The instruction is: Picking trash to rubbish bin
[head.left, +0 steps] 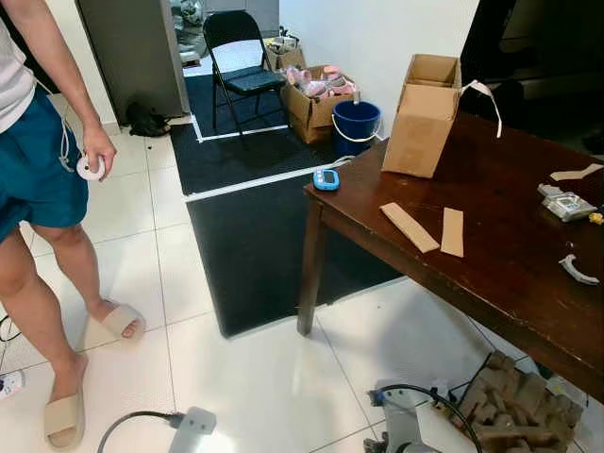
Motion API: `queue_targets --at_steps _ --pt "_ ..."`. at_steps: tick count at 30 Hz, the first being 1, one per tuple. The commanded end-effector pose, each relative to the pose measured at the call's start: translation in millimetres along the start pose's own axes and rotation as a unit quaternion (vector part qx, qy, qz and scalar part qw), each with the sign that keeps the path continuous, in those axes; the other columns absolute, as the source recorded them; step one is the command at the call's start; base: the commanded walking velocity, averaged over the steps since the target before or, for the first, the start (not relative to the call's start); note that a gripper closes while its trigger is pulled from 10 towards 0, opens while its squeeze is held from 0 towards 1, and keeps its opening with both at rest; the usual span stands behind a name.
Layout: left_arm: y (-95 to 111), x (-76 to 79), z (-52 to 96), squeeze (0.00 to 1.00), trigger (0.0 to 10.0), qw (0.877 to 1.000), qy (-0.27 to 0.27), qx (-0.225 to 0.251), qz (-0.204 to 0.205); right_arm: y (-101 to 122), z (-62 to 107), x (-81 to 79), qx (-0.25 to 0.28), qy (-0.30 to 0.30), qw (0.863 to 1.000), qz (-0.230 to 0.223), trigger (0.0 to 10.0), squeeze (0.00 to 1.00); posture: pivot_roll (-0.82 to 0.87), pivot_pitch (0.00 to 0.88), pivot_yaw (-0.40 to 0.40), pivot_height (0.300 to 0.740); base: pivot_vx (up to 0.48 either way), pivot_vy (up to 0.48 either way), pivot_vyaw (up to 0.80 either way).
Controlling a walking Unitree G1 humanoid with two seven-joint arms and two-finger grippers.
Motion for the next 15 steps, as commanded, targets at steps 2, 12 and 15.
queue_targets --at_steps 2,12,15 --pt "-7.3 -1.5 1.1 0.00 10.0 1.000 0.001 -0.013 -0.006 -3.4 0.2 -1.2 -0.003 -0.002 1.000 -0.015 10.0 0.00 -0.02 0.017 0.033 0.740 0.000 0.000 0.00" --pt "-10.9 -9.2 3.4 0.00 10.0 1.000 0.011 -0.014 0.000 -0.3 -0.5 -2.6 -0.003 0.003 1.000 0.002 10.0 0.00 0.00 0.006 0.016 0.740 0.000 0.000 0.00" --pt "-11.3 -8.7 3.3 0.00 10.0 1.000 0.011 -0.015 0.001 -0.8 -0.4 -2.2 -0.004 0.004 1.000 0.005 10.0 0.00 0.01 0.006 0.014 0.740 0.000 0.000 0.00"
Point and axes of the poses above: a point about 5 cm out from each wrist's last joint towards the gripper, its own z axis pointing back from the gripper into the wrist, its own y axis along the axis of the wrist's last joint, x = y × z, the point moved 1 cm from there along -z, pointing out of the wrist towards the gripper, and after that the axes turned 11 degrees about z, right-handed, at the moved point
